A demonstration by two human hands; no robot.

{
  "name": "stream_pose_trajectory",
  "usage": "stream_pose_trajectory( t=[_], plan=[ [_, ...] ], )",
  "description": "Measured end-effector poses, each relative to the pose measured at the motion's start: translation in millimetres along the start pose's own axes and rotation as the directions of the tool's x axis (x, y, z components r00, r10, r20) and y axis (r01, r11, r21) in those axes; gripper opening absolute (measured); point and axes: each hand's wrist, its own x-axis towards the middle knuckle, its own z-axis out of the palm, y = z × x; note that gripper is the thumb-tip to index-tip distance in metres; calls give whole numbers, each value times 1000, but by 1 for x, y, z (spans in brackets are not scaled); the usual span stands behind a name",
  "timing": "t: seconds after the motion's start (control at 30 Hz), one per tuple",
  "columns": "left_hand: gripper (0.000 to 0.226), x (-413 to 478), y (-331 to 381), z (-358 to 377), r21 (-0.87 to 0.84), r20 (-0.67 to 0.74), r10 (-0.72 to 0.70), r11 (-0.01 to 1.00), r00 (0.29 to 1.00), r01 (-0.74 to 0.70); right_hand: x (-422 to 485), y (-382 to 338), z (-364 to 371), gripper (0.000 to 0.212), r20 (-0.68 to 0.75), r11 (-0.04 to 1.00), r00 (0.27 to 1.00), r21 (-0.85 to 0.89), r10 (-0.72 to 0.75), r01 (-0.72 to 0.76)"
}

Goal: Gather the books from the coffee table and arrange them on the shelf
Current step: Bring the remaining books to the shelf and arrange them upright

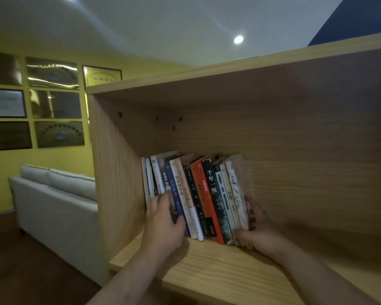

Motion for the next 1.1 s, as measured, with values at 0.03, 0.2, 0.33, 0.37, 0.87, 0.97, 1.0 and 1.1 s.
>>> stream_pose_trajectory(
  t=[0.03,0.2,0.33,0.37,0.87,0.97,1.0,1.1],
  plan=[
    [66,9,1,-9,44,-15,10,999,1000,-9,1,1,0,120,4,1000,1000,5,-6,6],
    [74,78,8,-45,261,-84,60,965,995,-36,4,5,1,115,10,999,1000,41,-23,23],
    [50,99,16,-54,296,-44,-14,955,999,26,7,8,0,113,17,998,1000,51,-26,25],
    [42,99,18,-55,287,-63,-10,957,998,28,7,8,0,114,21,998,999,53,-27,26],
    [52,94,27,-53,181,-178,-81,977,981,114,9,10,-1,112,2,998,998,-6,-65,65],
    [43,90,27,-52,189,-301,19,981,953,40,9,9,-1,111,-3,997,997,-12,-72,72],
    [38,87,26,-52,207,-330,51,978,943,20,10,10,-1,112,-10,997,997,-14,-72,72],
    [28,80,25,-53,296,-345,148,954,927,-42,11,10,-2,112,-7,998,998,-18,-67,67]
  ],
)
